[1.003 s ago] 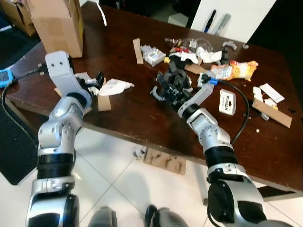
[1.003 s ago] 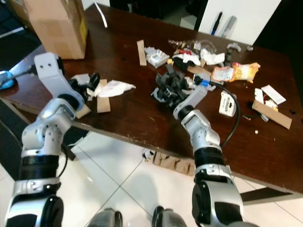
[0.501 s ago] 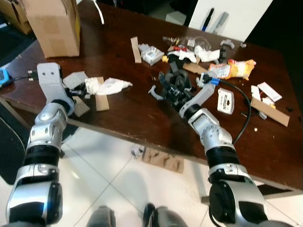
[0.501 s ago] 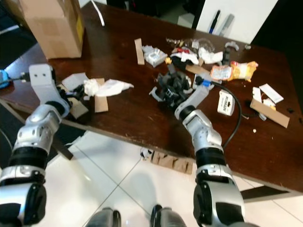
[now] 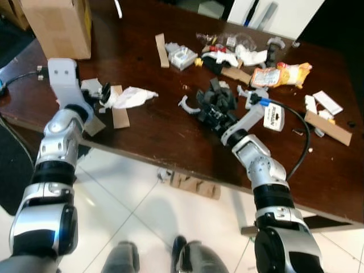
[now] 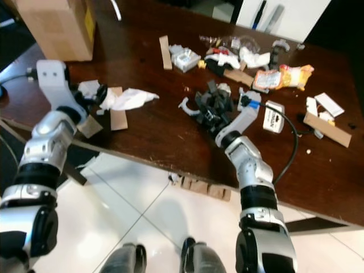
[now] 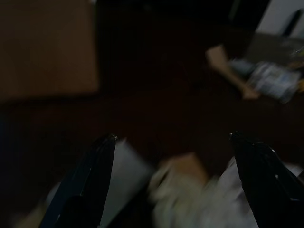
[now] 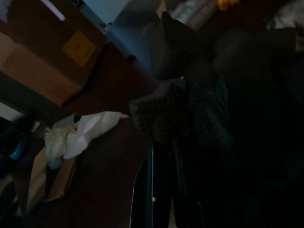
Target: Picking trash to rubbish bin
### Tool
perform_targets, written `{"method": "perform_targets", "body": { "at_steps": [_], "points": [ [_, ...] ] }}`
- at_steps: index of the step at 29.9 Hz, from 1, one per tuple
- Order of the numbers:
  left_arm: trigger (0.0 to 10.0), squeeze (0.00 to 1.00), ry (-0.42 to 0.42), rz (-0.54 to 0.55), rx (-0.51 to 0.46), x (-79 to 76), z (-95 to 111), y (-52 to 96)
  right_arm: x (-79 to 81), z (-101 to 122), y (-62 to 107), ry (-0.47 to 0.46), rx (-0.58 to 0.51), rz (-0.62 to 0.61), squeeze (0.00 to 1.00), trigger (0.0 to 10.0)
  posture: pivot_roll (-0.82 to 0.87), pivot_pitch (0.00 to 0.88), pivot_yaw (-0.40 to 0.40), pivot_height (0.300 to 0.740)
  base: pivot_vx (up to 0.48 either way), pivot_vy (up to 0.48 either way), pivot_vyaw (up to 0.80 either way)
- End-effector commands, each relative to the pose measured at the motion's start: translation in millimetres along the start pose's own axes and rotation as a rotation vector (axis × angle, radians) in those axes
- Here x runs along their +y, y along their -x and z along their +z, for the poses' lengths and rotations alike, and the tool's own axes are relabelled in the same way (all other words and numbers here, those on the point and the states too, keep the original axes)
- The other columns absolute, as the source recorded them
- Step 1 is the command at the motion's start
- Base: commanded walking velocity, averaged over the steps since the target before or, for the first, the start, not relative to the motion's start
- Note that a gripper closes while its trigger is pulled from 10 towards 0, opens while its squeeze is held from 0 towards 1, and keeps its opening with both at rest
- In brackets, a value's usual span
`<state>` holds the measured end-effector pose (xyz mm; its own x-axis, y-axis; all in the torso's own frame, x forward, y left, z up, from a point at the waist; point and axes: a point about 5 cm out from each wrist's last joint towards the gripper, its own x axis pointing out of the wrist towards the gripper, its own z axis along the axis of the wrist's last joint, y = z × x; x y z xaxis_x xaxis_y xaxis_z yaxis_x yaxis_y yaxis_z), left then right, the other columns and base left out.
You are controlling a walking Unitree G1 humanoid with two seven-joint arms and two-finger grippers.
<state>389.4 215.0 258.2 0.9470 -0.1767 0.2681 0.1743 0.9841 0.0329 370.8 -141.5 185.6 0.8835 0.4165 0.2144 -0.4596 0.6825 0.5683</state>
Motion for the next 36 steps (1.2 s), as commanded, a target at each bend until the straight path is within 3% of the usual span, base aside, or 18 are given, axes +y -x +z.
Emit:
{"method": "perform_targets", "body": {
  "at_steps": [1, 6, 14, 22, 30, 36],
  "points": [
    [10.0, 0.0, -0.055, -0.04, -0.046, -4.9, 14, -3.7, -4.1, -4, 6.5, -0.02, 0.001, -0.024, 0.0, 10.0, 0.1, 0.382, -0.085, 0.74, 0.0, 0.0, 0.0],
    [10.0, 0.0, -0.061, -0.07, -0.066, -10.9, 21, -7.5, -3.0, -6, 9.0, -0.022, 0.005, -0.031, 0.0, 10.0, 0.1, 0.41, -0.077, 0.74, 0.0, 0.0, 0.0],
    [10.0, 0.0, -0.042, -0.101, 0.018, -27.1, 0, -8.7, -5.0, -7, 18.0, -0.018, 0.019, -0.062, 0.0, 10.0, 0.09, 0.432, -0.068, 0.74, 0.0, 0.0, 0.0],
    [10.0, 0.0, -0.057, -0.09, 0.05, -31.8, 1, -5.5, -8.2, -3, 22.7, -0.011, 0.014, -0.083, 0.0, 10.0, 0.08, 0.429, -0.07, 0.74, 0.0, 0.0, 0.0],
    [10.0, 0.0, -0.171, -0.038, 0.152, -26.9, -1, 2.2, -9.4, -4, 27.8, -0.01, 0.022, -0.103, 0.0, 10.0, 0.07, 0.441, -0.073, 0.74, 0.0, 0.0, 0.0],
    [10.0, 0.0, -0.231, -0.025, 0.244, -19.7, -17, 10.0, -9.4, -5, 29.3, -0.011, 0.029, -0.109, 0.0, 10.0, 0.07, 0.448, -0.072, 0.74, 0.0, 0.0, 0.0]
  ]
}}
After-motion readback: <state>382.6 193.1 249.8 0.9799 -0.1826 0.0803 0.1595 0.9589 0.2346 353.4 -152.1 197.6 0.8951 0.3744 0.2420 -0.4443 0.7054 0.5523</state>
